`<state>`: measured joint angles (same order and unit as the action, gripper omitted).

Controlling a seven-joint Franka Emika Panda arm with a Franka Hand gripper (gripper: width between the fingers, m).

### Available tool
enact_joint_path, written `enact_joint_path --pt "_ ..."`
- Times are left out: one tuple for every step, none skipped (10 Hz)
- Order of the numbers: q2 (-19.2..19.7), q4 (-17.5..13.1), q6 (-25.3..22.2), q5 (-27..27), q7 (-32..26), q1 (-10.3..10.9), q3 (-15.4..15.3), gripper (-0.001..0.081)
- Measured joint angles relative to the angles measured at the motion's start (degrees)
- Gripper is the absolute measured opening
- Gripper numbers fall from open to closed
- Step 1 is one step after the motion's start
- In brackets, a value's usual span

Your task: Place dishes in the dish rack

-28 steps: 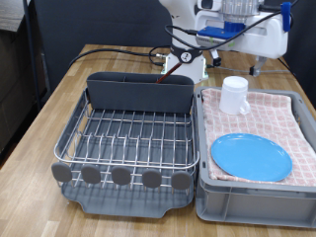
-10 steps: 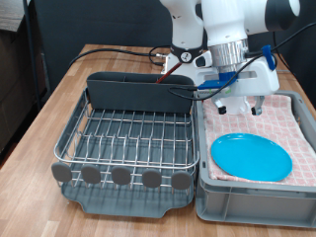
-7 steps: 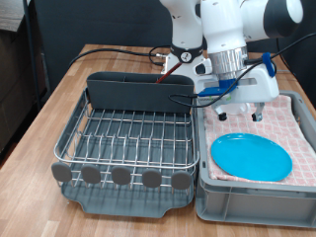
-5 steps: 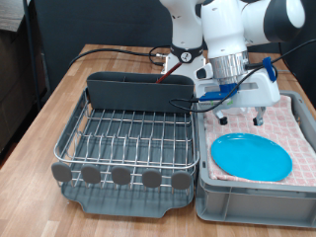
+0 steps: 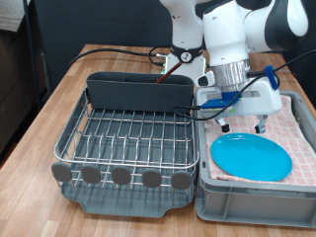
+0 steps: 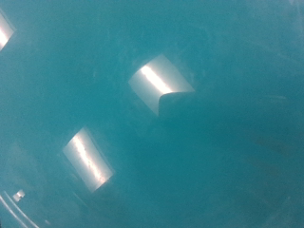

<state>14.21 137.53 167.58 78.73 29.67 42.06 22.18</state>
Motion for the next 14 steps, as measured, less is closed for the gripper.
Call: enact_joint_path --pt "0.46 -0.32 0.0 0.46 -0.21 0.0 -0.02 0.0802" --pt "0.85 -0.62 0.0 1.01 -0.49 0.0 -0.03 0.0802" --pt "1.07 -0.75 0.0 1.28 -0.65 0.0 -0.04 0.0802" --pt "1.16 -0.8 0.0 1.43 -0.79 0.0 -0.04 0.0802" --pt "1.2 -0.83 0.03 1.61 -0.81 0.0 -0.05 0.0802" --pt "1.24 -0.84 0.1 1.69 -0.81 0.0 -0.05 0.0802" --pt "1.32 -0.84 0.19 1.74 -0.81 0.0 -0.05 0.0711" --pt "1.39 -0.84 0.3 1.75 -0.81 0.01 -0.05 0.0711" --pt "1.42 -0.84 0.57 1.74 -0.75 0.04 -0.05 0.0547" --pt "1.43 -0.84 0.95 1.74 -0.75 0.08 -0.05 0.0383" --pt "1.43 -0.84 1.1 1.74 -0.75 0.08 -0.07 0.0383" --pt "1.44 -0.84 1.13 1.74 -0.75 0.08 -0.1 0.0225" --pt "1.44 -0.84 1.17 1.74 -0.75 0.08 -0.14 0.0225" --pt "1.44 -0.84 1.23 1.74 -0.75 0.08 -0.17 0.006"
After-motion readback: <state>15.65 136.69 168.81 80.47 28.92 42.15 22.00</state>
